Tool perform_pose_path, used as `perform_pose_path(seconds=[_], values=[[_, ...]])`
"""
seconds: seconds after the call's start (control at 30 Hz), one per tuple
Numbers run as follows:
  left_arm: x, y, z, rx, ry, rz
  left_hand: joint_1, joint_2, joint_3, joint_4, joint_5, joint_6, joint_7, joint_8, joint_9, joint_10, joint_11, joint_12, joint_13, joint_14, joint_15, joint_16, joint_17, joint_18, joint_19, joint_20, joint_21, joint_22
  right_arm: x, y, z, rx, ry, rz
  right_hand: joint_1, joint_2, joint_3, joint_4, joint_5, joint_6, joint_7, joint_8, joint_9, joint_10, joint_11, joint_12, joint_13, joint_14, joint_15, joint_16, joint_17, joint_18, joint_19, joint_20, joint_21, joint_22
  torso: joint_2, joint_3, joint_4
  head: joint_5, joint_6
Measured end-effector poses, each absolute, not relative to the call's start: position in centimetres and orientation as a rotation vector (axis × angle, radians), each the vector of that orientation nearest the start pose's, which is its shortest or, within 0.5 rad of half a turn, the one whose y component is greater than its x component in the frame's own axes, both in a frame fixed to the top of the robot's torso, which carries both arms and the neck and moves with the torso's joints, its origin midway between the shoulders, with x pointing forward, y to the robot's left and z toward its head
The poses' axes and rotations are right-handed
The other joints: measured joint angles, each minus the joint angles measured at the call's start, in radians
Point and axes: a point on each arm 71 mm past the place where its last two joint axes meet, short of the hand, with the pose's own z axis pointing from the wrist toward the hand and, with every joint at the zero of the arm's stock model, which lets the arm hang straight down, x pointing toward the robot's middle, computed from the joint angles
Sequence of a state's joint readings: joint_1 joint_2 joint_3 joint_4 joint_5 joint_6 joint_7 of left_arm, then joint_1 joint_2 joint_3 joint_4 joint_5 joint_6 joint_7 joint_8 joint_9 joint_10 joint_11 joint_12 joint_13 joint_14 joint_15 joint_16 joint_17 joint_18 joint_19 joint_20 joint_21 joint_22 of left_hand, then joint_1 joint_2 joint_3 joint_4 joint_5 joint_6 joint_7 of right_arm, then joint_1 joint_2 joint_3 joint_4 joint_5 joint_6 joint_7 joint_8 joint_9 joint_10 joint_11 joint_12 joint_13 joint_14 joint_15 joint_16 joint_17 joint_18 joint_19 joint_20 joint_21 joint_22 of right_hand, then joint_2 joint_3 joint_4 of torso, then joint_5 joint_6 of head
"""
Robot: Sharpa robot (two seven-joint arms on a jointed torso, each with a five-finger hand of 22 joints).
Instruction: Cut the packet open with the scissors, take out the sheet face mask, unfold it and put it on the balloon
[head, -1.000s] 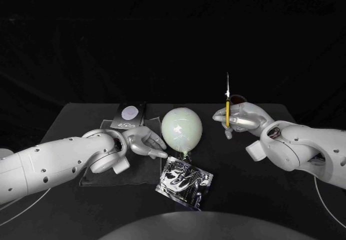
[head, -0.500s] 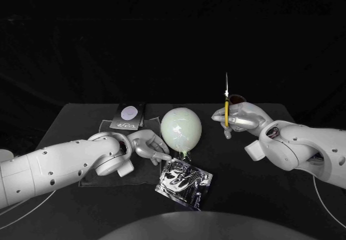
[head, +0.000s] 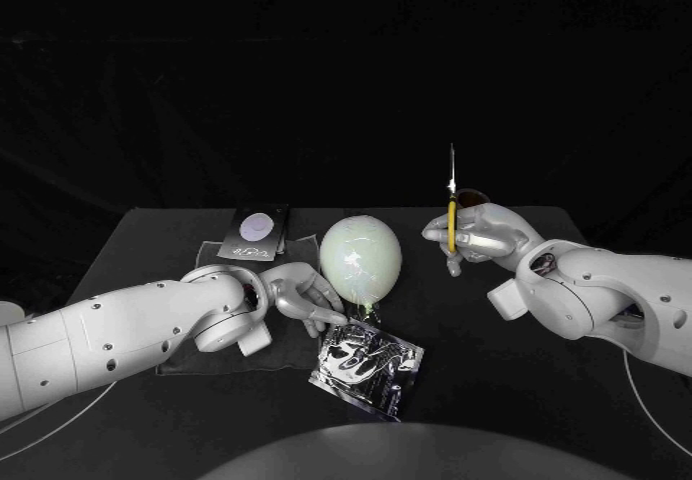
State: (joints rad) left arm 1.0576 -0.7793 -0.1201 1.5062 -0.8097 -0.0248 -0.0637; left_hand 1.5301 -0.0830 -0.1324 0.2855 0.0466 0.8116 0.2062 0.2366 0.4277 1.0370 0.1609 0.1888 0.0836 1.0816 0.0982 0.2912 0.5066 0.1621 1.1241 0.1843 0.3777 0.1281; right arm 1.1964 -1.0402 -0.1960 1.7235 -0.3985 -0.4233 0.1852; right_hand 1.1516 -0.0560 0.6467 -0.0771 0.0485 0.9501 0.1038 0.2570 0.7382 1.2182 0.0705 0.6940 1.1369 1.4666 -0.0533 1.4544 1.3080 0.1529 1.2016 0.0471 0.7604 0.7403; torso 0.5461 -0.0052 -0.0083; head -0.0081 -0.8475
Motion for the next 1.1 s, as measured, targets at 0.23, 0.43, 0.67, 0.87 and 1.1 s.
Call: perform_pose_path(seconds=[0.23,0.43,0.67,0.87,1.1], values=[[42.7,16.4,-30.0,-0.358,2.316,-1.070,0.014,0.014,0.000,0.000,0.000,0.015,0.003,0.009,0.001,0.002,-0.002,0.005,0.000,-0.001,0.000,0.000,0.003,0.000,0.000,0.000,0.000,0.003,42.3,-24.7,-22.5,0.872,1.742,1.162,0.000,0.000,-0.001,0.001,0.000,0.000,0.000,0.000,0.000,0.000,0.000,0.000,0.000,0.000,0.000,0.000,-0.001,0.000,0.000,0.000,0.000,0.000,0.000,0.0000,-0.0005,-0.003,-0.003],[42.6,16.0,-30.2,-0.337,2.358,-1.059,0.042,0.042,-0.011,0.000,0.000,0.041,0.008,0.015,0.001,0.022,-0.008,0.009,0.000,-0.019,0.004,-0.011,0.001,0.000,0.000,0.000,0.000,0.001,42.2,-24.6,-22.5,0.878,1.742,1.166,0.000,0.000,0.002,-0.002,0.000,0.000,0.000,0.000,-0.001,0.000,0.000,0.000,0.000,0.000,0.000,0.000,-0.001,-0.001,0.000,0.000,0.000,-0.001,0.000,0.0006,-0.0004,-0.006,-0.005],[42.5,15.6,-30.4,-0.310,2.395,-1.054,0.108,0.088,0.013,-0.023,0.000,0.067,-0.009,0.018,0.000,0.050,-0.025,0.012,-0.002,-0.006,-0.008,-0.015,0.001,0.011,-0.004,-0.004,0.005,0.004,42.2,-24.5,-22.5,0.881,1.742,1.169,-0.003,0.003,0.002,-0.002,0.000,0.000,0.000,0.000,-0.001,0.000,0.000,0.000,0.000,0.000,0.000,0.000,0.000,-0.007,0.000,0.000,0.000,-0.002,0.000,0.0006,-0.0005,-0.008,-0.006],[42.4,15.5,-30.4,-0.296,2.407,-1.060,0.227,0.131,0.080,-0.038,0.000,0.168,-0.046,0.038,-0.012,0.148,-0.060,0.012,-0.014,0.017,-0.042,-0.025,0.002,0.011,-0.006,-0.038,0.057,0.034,42.2,-24.4,-22.5,0.883,1.743,1.171,-0.005,0.005,0.002,-0.002,0.000,0.000,0.000,0.000,-0.001,0.000,0.000,0.000,0.000,0.000,0.000,0.000,0.000,-0.007,0.000,0.000,0.000,-0.001,0.000,0.0010,-0.0005,-0.009,-0.006],[42.4,15.6,-30.3,-0.312,2.388,-1.088,0.254,0.129,0.170,-0.069,-0.001,0.235,-0.067,0.047,-0.019,0.241,-0.083,-0.017,-0.019,0.102,-0.070,-0.022,0.002,0.000,-0.038,-0.086,0.220,0.143,42.2,-24.5,-22.5,0.886,1.742,1.170,-0.005,0.005,0.002,-0.002,0.000,0.000,0.000,0.000,-0.001,0.000,0.000,0.000,0.000,0.000,0.000,0.000,0.000,-0.007,-0.004,0.004,0.000,-0.001,0.000,0.0007,-0.0001,-0.010,-0.002]])
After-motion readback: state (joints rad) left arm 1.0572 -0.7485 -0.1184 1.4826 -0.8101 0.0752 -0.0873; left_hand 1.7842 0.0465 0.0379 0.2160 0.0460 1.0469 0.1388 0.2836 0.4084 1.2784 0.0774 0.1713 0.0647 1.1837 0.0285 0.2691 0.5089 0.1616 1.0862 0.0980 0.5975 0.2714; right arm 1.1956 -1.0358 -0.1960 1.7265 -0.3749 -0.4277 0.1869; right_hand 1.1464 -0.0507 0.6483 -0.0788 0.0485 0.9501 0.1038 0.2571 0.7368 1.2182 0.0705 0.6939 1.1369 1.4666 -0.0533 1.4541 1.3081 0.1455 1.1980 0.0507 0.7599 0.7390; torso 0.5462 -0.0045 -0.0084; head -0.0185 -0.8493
